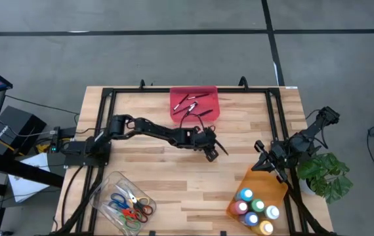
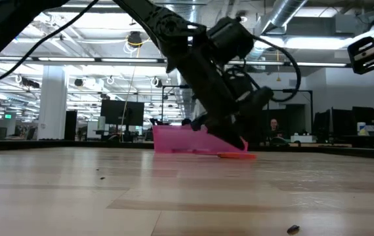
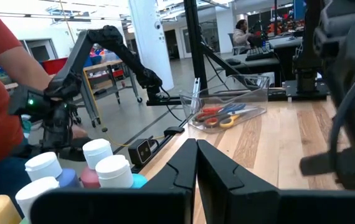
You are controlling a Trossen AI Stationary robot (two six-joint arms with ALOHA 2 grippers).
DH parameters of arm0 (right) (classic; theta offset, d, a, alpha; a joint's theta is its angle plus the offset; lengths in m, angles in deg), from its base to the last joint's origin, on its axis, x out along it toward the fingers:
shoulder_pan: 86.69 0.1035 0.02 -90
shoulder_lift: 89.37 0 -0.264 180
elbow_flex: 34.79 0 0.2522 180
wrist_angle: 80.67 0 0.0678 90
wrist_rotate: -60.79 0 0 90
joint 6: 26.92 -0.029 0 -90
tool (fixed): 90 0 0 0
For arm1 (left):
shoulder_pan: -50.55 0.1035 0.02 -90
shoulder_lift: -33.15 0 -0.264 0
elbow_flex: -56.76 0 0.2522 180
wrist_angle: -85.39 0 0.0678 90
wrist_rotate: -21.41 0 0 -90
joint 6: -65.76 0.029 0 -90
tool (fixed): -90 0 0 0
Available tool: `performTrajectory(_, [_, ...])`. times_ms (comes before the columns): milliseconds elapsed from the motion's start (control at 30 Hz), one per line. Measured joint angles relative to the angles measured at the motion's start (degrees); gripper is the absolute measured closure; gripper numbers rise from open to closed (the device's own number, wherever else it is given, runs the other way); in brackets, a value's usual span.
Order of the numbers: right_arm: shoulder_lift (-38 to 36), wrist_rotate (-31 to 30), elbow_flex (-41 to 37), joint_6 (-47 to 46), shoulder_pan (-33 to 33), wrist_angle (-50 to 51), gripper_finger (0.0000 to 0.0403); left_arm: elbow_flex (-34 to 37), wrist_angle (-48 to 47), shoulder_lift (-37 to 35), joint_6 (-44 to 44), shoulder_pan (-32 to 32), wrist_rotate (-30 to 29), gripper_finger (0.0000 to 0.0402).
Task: Pick & Place Paint Supplies
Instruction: Put the orange scissors into the transparent bin
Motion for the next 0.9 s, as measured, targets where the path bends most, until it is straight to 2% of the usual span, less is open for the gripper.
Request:
performTrajectory(133, [-0.02,0.0,0.0,0.02,0.0,-0.04,0.0395,0.03,-0.34,1.84,0.02,-0.93,-0.18,0.0241])
performTrajectory(267, [-0.02,0.0,0.01,0.0,-0.01,-0.03,0.0395,-0.15,-0.06,3.52,0.26,-1.78,-4.11,0.0241])
performTrajectory(400, [-0.02,0.0,0.0,0.01,-0.01,-0.03,0.0395,-0.31,-1.03,4.31,-0.34,-2.08,-3.92,0.0249])
performTrajectory(500, [-0.02,0.0,0.01,0.0,0.0,-0.04,0.0395,-0.33,-3.51,4.15,-3.57,-2.49,-3.46,0.0279])
performTrajectory(667, [-0.02,0.0,0.0,0.01,0.0,-0.02,0.0395,-0.23,-5.21,4.14,-7.29,-2.31,-0.58,0.0383])
performTrajectory(900, [-0.02,0.0,0.0,0.0,0.0,-0.04,0.0395,-0.09,-5.52,3.12,-12.79,-2.48,4.22,0.0397])
